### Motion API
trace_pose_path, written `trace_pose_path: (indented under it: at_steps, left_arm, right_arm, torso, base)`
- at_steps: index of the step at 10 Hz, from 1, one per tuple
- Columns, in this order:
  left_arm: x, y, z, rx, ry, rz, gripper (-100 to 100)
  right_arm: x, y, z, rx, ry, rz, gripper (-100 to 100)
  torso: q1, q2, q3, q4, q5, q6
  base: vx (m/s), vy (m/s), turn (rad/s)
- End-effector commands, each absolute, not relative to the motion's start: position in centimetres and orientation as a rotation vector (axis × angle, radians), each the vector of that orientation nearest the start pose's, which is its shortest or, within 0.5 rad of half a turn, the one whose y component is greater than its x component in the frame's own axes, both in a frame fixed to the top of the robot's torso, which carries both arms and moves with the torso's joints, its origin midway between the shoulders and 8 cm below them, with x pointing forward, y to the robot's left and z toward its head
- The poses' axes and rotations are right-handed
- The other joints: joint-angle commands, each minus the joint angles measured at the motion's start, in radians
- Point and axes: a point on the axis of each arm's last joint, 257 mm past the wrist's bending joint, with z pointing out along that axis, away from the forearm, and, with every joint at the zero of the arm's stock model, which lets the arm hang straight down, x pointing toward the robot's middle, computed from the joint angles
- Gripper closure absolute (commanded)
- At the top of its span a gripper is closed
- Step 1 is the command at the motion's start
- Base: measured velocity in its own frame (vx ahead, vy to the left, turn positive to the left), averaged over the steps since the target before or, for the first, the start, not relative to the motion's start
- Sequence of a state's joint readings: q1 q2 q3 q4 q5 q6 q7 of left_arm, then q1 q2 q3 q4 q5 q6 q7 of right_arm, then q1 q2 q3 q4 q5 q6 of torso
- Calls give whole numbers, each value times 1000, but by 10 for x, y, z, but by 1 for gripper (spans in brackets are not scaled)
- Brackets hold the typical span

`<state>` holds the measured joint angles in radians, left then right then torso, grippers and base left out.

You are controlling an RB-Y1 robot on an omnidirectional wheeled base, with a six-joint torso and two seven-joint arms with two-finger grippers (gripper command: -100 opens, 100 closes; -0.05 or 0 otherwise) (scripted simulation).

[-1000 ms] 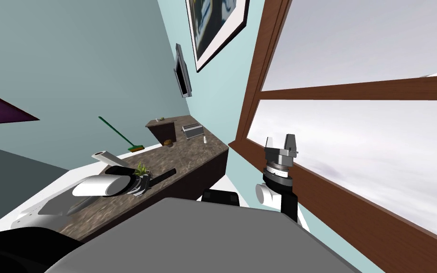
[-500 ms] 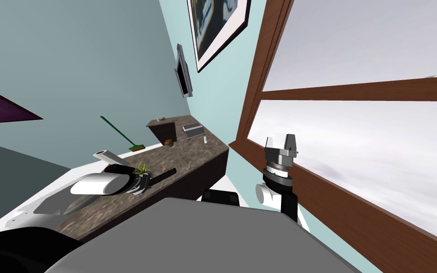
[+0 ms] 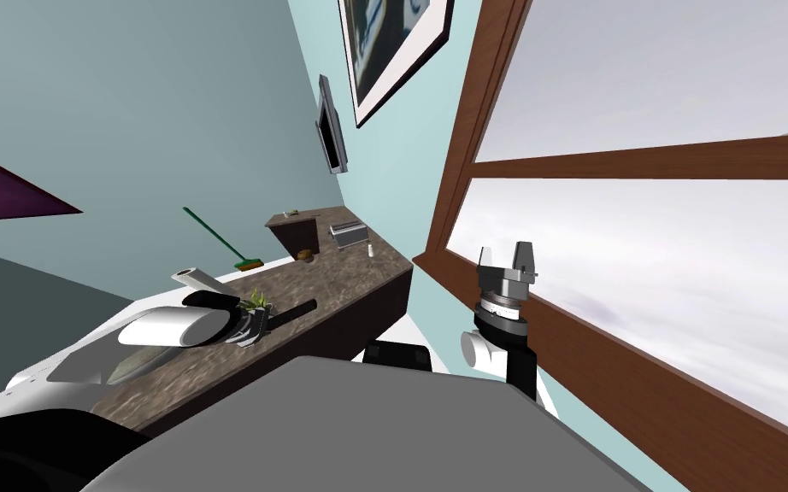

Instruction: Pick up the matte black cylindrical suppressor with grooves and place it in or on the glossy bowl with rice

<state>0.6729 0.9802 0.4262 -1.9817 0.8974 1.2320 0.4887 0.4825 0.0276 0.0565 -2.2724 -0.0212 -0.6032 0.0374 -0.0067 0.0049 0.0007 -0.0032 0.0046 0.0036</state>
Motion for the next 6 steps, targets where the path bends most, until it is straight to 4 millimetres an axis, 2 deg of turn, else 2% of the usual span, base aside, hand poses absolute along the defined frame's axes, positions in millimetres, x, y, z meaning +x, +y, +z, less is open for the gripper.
trace_pose_path:
  at_steps: [1, 4, 6]
  left_arm:
    - [214, 564, -291, -2432, 1362, -181, 100]
    - [225, 582, -264, -2396, 1323, -191, 100]
    - [229, 593, -248, -2378, 1295, -193, 100]
  right_arm:
    - [330, -263, 45, 596, 504, 1364, 0]
    - [330, -263, 45, 596, 504, 1364, 0]
    - [330, -263, 45, 596, 504, 1364, 0]
  torso:
    - [0, 0, 0, 0, 0, 0]
    - [-2, 7, 5, 3, -1, 0]
    - [1, 7, 5, 3, -1, 0]
  base:
    - [-117, -33, -17]
    - [-141, -12, -51]
    - [-144, 33, -80]
